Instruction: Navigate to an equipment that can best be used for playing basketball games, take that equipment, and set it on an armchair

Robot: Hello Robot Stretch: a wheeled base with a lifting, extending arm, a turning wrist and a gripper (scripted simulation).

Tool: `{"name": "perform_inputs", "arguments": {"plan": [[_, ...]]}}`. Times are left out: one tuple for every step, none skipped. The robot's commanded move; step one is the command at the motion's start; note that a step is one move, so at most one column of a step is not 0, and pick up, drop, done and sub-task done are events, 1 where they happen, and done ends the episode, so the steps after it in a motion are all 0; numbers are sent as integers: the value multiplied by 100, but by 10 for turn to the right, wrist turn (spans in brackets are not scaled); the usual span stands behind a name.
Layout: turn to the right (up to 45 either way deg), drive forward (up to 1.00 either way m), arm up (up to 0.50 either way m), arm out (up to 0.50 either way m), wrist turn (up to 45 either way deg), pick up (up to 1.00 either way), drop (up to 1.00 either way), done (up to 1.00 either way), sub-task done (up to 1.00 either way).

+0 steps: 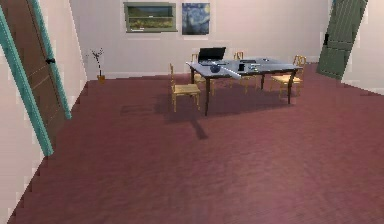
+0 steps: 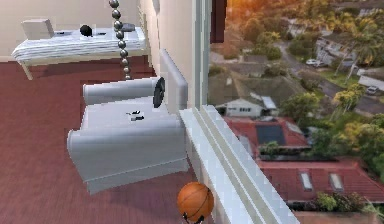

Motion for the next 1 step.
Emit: {"name": "perform_inputs", "arguments": {"plan": [[0,0,0,0,-450,0,0,0,0]]}}
